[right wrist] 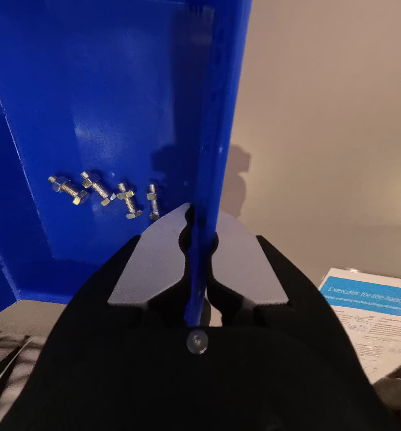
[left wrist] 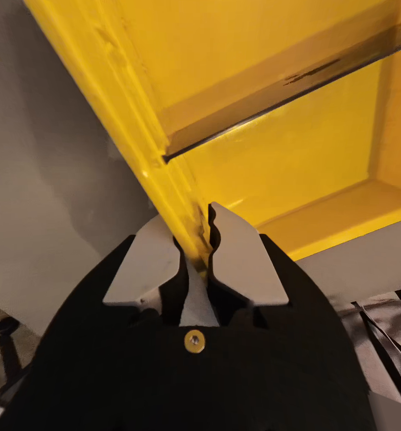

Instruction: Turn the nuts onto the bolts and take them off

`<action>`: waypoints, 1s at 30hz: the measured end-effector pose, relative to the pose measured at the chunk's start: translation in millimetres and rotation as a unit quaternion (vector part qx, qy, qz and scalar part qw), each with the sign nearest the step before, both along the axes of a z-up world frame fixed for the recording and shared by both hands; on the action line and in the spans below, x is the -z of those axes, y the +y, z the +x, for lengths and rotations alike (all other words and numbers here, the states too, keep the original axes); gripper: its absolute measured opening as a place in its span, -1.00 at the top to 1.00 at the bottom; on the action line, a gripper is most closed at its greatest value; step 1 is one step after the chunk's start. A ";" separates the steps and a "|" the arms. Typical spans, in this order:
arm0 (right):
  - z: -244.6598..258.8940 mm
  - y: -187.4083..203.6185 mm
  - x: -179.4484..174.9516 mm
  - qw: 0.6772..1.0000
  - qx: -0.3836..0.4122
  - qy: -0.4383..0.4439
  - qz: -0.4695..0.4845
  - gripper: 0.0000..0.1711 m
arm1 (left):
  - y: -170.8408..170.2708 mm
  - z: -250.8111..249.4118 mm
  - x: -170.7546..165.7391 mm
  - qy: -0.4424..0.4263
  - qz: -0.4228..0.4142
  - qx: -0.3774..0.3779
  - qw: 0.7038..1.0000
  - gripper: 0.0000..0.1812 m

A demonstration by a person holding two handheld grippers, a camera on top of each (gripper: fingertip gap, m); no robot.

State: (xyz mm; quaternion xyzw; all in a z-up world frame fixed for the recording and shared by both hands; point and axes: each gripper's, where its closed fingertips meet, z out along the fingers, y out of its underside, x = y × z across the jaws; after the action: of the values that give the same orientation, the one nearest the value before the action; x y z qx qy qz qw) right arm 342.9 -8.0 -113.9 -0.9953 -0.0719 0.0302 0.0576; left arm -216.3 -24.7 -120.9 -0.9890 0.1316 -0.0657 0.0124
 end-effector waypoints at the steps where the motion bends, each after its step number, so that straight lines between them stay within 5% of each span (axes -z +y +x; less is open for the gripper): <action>1: -7.1 3.4 -2.5 1.000 -0.017 -0.016 0.012 0.79 | 0.2 6.6 0.5 0.013 -0.002 0.014 1.000 0.83; 4: -18.0 18.6 -27.5 0.994 -0.035 -0.061 0.086 0.66 | 2.3 30.4 0.5 -0.007 -0.001 0.040 0.999 0.81; 7: -66.7 38.1 -96.9 0.958 -0.075 -0.036 0.273 0.54 | -5.1 45.9 -7.5 -0.049 -0.006 0.065 0.997 0.75; 9: -155.7 32.0 -155.5 0.885 -0.173 0.092 0.423 0.46 | -4.6 48.4 -24.3 -0.075 0.023 0.061 0.995 0.76; 11: -249.8 -1.8 -183.5 0.802 -0.279 0.253 0.464 0.37 | -2.7 45.2 -45.1 -0.089 0.068 0.049 0.992 0.76; 13: -303.0 -10.9 -154.3 0.835 -0.311 0.299 0.343 0.26 | -4.4 41.9 -63.9 -0.098 0.107 0.043 0.988 0.76; 16: -320.1 13.8 -94.6 0.907 -0.298 0.206 0.214 0.29 | -11.2 43.6 -84.7 -0.110 0.147 0.055 0.981 0.76; 19: -317.8 20.8 -57.7 0.944 -0.262 0.153 0.127 0.29 | -15.2 51.0 -99.1 -0.121 0.173 0.073 0.975 0.76; 26: -335.9 5.6 -9.7 0.971 -0.138 0.197 0.008 0.45 | -14.4 79.4 -121.8 -0.144 0.222 0.118 0.957 0.75; 30: -341.6 -7.7 14.8 0.975 -0.159 0.147 -0.043 0.57 | -20.2 90.9 -136.4 -0.155 0.249 0.138 0.946 0.75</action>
State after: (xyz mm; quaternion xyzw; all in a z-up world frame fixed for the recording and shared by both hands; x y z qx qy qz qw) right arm 1.2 -15.7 -128.8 -0.9572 -0.2187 0.1884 0.0196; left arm -125.5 -44.8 15.6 -0.9043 0.2754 -0.1844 0.2691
